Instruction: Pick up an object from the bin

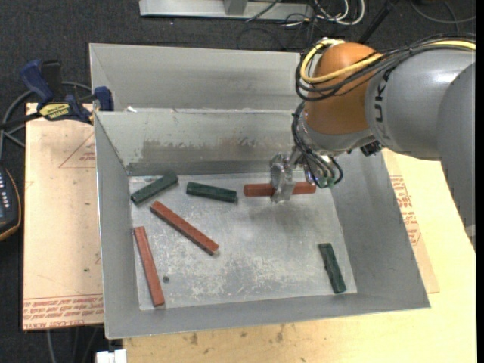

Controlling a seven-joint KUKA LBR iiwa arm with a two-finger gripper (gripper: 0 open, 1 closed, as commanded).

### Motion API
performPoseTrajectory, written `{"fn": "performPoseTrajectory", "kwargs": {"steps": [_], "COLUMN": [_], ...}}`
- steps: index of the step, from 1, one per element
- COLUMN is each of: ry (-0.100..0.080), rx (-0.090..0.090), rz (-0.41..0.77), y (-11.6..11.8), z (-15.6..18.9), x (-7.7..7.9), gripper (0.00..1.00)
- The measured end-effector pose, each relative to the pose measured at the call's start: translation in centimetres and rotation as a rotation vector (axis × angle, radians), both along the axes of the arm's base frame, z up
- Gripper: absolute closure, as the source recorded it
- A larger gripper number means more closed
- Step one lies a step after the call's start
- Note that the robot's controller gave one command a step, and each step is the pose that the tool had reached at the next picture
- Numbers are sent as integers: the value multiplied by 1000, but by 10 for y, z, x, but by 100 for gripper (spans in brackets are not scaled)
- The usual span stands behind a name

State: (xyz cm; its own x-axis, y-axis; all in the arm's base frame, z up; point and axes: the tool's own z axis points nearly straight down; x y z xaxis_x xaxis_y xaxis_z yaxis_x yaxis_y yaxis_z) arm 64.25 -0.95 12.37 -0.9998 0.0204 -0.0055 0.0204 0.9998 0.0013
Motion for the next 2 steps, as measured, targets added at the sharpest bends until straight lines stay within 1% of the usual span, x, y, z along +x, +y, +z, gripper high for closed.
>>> {"fn": "performPoseTrajectory", "kwargs": {"steps": [1,2], "ry": [0,2], "rx": [0,0], "rz": [0,0], "y": [0,0], "z": [15,17], "x": [1,2], "gripper": [100,100]}}
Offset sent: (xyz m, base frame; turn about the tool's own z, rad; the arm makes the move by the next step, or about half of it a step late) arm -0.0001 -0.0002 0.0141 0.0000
